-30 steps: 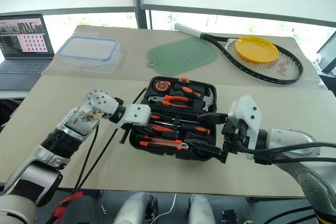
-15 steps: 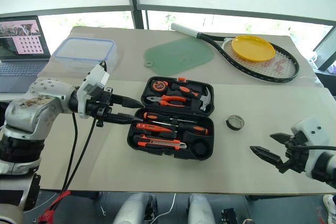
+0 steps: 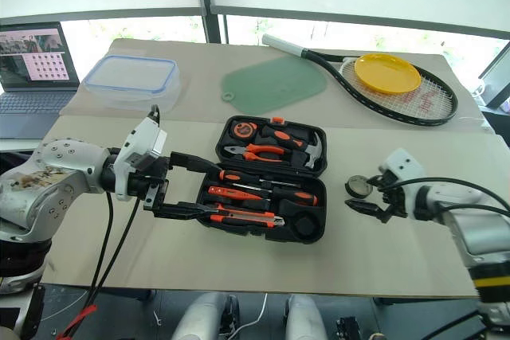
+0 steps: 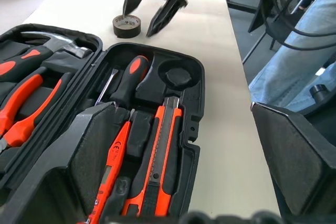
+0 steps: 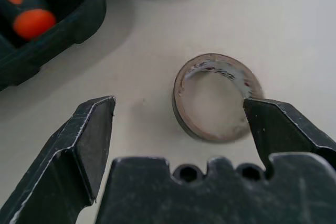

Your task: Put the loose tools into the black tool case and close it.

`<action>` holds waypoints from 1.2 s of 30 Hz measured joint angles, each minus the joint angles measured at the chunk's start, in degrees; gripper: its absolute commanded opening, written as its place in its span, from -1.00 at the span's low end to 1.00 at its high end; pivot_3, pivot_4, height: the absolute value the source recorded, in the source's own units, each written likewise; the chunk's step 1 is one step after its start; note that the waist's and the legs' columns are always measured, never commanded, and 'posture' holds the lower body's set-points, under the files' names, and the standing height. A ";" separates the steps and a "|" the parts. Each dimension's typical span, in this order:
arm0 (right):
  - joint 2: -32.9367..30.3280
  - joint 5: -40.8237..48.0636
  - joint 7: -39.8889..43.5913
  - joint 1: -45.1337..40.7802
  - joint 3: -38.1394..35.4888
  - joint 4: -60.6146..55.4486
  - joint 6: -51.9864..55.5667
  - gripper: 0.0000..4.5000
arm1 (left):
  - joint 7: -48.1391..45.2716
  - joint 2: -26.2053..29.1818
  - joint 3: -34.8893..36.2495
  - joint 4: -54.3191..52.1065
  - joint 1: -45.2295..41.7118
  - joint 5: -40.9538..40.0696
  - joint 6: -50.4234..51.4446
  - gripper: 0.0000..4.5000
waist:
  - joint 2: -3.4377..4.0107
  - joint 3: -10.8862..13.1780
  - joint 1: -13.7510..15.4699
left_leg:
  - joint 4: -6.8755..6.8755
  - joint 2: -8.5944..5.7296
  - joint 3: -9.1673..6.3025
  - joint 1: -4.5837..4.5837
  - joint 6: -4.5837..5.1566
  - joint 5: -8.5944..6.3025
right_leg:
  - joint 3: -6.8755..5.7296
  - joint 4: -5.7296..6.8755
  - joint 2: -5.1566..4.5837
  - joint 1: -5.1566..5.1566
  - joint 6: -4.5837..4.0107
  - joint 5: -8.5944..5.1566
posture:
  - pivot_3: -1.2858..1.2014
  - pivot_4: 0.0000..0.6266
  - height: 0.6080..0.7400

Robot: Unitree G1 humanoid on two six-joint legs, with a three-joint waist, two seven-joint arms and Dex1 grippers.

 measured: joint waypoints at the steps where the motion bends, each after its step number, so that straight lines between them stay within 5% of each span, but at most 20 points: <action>1: 0.22 -0.21 0.13 -0.15 0.08 0.62 -0.26 0.89 | 0.12 0.02 0.01 -0.01 0.03 -0.15 0.00 0.99 | 0.00 0.00 0.03 | 0.00 0.00 0.00 -0.01 0.00 0.00 | 0.00 -0.01 0.00 0.00 0.00 0.00 | 0.03 -0.52 0.98; 14: 2.43 -3.14 1.47 -2.34 0.78 3.09 -3.12 -0.99 | 1.57 1.67 -0.02 0.20 0.17 -0.48 -1.30 1.00 | -0.01 -0.01 -0.22 | 0.00 0.04 0.01 0.07 -0.04 0.02 | 0.00 0.01 0.04 0.05 -0.02 0.01 | 0.03 -0.52 0.98; 20: 2.39 -0.79 2.18 -0.45 -2.07 -1.68 -0.25 -0.99 | 1.33 1.68 -0.97 1.50 -0.66 0.25 -2.98 1.00 | 0.01 0.01 -0.19 | -0.02 0.04 0.03 0.03 -0.05 0.03 | 0.01 0.02 0.03 -0.01 -0.02 0.01 | 0.03 -0.52 0.98; 25: 1.57 12.32 6.93 -0.53 -7.38 -20.55 7.69 -0.99 | -0.34 2.33 -2.85 1.35 -0.05 1.04 -4.24 1.00 | 0.05 0.03 -0.38 | -0.10 0.10 0.00 0.06 -0.08 0.04 | 0.01 0.02 0.12 -0.03 -0.08 -0.02 | 0.03 -0.52 0.98; 30: 0.74 14.27 8.32 -0.08 0.21 -32.86 9.59 -0.99 | -1.37 2.83 -4.73 1.44 0.90 2.22 -6.03 1.00 | 0.02 0.04 0.04 | -0.04 0.08 -0.02 0.02 0.31 -0.19 | -0.05 0.03 0.00 -0.02 -0.08 -0.02 | 0.03 -0.52 0.98; 36: -0.05 7.79 6.72 0.14 8.14 -33.33 9.03 -0.99 | -1.94 2.86 -4.78 2.40 0.68 2.78 -6.40 1.00 | 0.02 0.04 0.14 | 0.00 0.05 0.01 0.00 0.19 -0.12 | -0.05 0.05 0.00 -0.05 -0.06 -0.02 | 0.03 -0.52 0.98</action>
